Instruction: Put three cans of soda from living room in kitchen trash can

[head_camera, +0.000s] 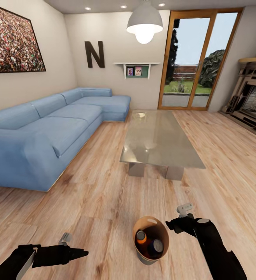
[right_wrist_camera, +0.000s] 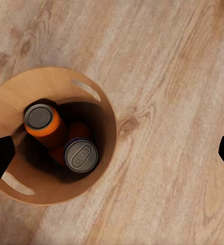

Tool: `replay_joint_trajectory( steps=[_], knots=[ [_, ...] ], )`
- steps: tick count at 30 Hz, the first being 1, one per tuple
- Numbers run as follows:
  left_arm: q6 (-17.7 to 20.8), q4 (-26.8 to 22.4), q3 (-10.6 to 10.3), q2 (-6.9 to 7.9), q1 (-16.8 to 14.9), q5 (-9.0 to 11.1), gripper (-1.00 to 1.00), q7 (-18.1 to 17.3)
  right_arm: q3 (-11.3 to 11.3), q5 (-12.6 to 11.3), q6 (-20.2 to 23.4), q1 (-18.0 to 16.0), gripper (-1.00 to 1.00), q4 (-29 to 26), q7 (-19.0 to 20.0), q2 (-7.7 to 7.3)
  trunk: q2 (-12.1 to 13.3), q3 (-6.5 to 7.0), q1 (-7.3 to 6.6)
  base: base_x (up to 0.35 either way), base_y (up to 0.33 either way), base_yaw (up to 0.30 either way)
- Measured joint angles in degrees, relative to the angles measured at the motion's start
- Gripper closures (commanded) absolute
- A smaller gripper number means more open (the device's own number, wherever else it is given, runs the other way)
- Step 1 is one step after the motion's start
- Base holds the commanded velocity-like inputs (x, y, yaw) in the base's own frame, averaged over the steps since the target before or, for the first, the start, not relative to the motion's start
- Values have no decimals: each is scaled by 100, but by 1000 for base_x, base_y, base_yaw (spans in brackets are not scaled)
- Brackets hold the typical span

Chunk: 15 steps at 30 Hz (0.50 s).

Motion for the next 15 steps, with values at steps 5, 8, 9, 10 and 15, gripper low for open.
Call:
replay_joint_trajectory(
  steps=[5,8,9,10,15],
  knots=[
    [0,0,-1,0,0,0,-100,3,2,0,7,0,-100,0,0,0,201,90,-110,0,0,0],
    [0,0,-1,0,0,0,-100,5,2,0,5,0,-100,0,0,0,321,144,-176,0,0,0],
    [0,0,-1,0,0,0,-100,5,0,0,6,0,-100,0,0,-2,361,162,-198,0,0,0],
    [0,0,-1,0,0,0,-100,4,0,0,5,0,-100,0,0,-3,401,180,-220,0,0,0],
    [0,0,-1,0,0,0,-100,3,4,0,2,0,-100,0,0,0,602,270,-329,0,0,0]
  ],
)
